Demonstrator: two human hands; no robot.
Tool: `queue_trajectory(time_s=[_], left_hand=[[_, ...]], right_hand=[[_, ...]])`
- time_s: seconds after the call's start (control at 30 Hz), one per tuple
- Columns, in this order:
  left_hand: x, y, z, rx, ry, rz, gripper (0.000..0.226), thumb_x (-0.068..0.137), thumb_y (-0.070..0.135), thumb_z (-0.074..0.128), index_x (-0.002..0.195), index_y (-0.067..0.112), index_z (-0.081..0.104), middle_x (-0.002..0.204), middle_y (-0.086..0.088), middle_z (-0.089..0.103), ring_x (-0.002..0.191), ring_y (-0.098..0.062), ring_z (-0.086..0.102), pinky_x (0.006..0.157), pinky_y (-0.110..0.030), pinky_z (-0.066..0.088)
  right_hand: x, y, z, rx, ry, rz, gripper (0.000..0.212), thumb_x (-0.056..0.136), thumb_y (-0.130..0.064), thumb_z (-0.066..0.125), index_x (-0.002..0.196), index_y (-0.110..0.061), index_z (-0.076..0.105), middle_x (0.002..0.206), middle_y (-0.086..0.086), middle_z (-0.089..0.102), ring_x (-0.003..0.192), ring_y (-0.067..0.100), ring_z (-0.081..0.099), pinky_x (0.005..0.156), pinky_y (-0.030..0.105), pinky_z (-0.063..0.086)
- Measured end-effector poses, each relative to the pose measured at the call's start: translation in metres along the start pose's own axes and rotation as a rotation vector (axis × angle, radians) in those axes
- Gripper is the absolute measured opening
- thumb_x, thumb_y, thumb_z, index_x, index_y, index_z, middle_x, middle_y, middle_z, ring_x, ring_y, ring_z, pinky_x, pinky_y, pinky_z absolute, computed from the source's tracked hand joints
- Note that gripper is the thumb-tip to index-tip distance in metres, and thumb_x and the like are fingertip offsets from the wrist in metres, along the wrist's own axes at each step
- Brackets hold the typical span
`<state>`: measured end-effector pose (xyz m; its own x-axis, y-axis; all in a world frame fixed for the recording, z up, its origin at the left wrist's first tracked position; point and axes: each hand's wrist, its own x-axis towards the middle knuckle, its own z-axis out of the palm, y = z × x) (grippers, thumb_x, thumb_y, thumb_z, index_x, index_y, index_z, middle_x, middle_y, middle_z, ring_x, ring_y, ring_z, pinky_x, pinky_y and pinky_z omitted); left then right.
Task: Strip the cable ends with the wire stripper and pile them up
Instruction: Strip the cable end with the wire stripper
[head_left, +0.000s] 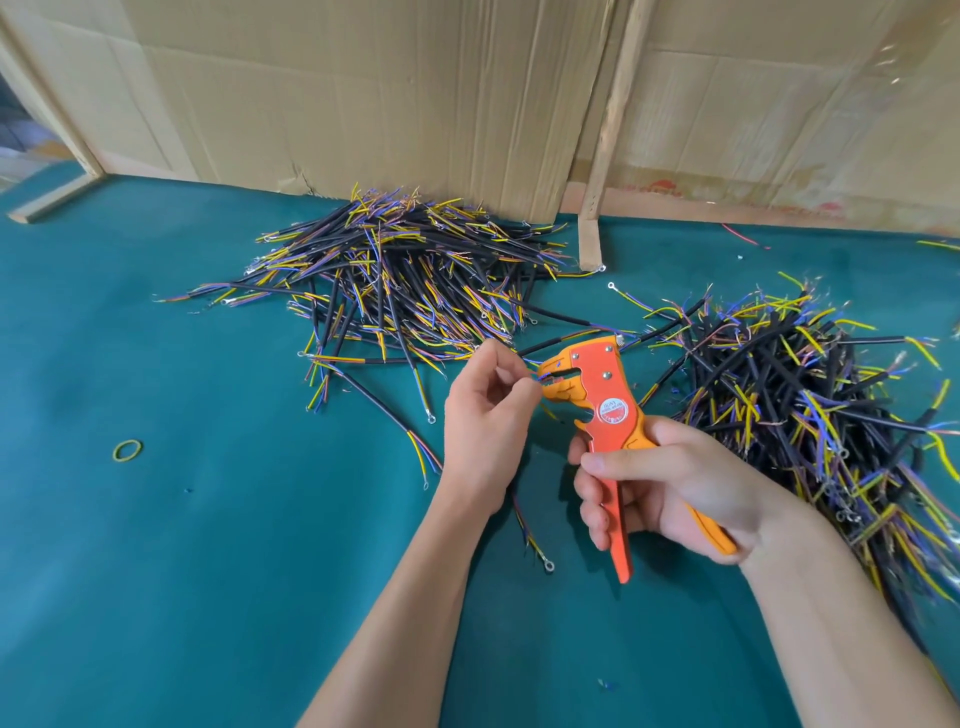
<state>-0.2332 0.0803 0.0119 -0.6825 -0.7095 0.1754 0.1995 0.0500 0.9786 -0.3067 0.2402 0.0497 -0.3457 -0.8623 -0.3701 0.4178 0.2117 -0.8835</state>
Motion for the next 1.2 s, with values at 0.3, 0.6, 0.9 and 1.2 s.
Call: queue_trajectory(time_s=[0.3, 0.6, 0.9, 1.2], left_hand=[[0.0, 0.001, 0.0, -0.033, 0.031, -0.036, 0.014, 0.07, 0.01, 0.052, 0.063, 0.022, 0.048, 0.068, -0.006, 0.041, 0.064, -0.022, 0.031, 0.058, -0.034, 0.025], [0.002, -0.003, -0.002, -0.086, -0.009, -0.078, 0.005, 0.071, 0.009, 0.051, 0.069, 0.013, 0.05, 0.058, 0.005, 0.043, 0.053, -0.013, 0.033, 0.051, -0.027, 0.027], [0.007, -0.004, -0.008, -0.159, -0.092, -0.119, 0.023, 0.069, 0.001, 0.052, 0.065, 0.023, 0.058, 0.059, 0.006, 0.046, 0.052, -0.012, 0.037, 0.047, -0.019, 0.031], [0.005, -0.005, -0.009, -0.172, -0.117, -0.111, 0.015, 0.088, -0.009, 0.061, 0.091, 0.005, 0.058, 0.073, 0.0, 0.062, 0.065, -0.018, 0.065, 0.057, -0.023, 0.049]], right_hand=[[0.001, 0.001, 0.001, -0.01, -0.018, -0.007, 0.02, 0.083, -0.01, 0.073, 0.099, -0.002, 0.063, 0.078, 0.021, 0.057, 0.065, 0.034, 0.057, 0.061, 0.046, 0.055], [0.003, 0.003, 0.0, -0.013, -0.026, -0.013, 0.017, 0.086, -0.011, 0.071, 0.097, -0.003, 0.061, 0.077, 0.019, 0.055, 0.063, 0.033, 0.056, 0.06, 0.045, 0.054], [0.003, 0.002, 0.001, -0.024, -0.02, -0.018, 0.021, 0.085, -0.018, 0.072, 0.089, -0.007, 0.054, 0.071, 0.016, 0.051, 0.058, 0.031, 0.051, 0.055, 0.041, 0.051], [0.005, 0.002, 0.003, 0.017, 0.043, -0.048, 0.019, 0.085, -0.02, 0.073, 0.075, -0.012, 0.059, 0.069, 0.015, 0.046, 0.053, 0.028, 0.048, 0.05, 0.038, 0.048]])
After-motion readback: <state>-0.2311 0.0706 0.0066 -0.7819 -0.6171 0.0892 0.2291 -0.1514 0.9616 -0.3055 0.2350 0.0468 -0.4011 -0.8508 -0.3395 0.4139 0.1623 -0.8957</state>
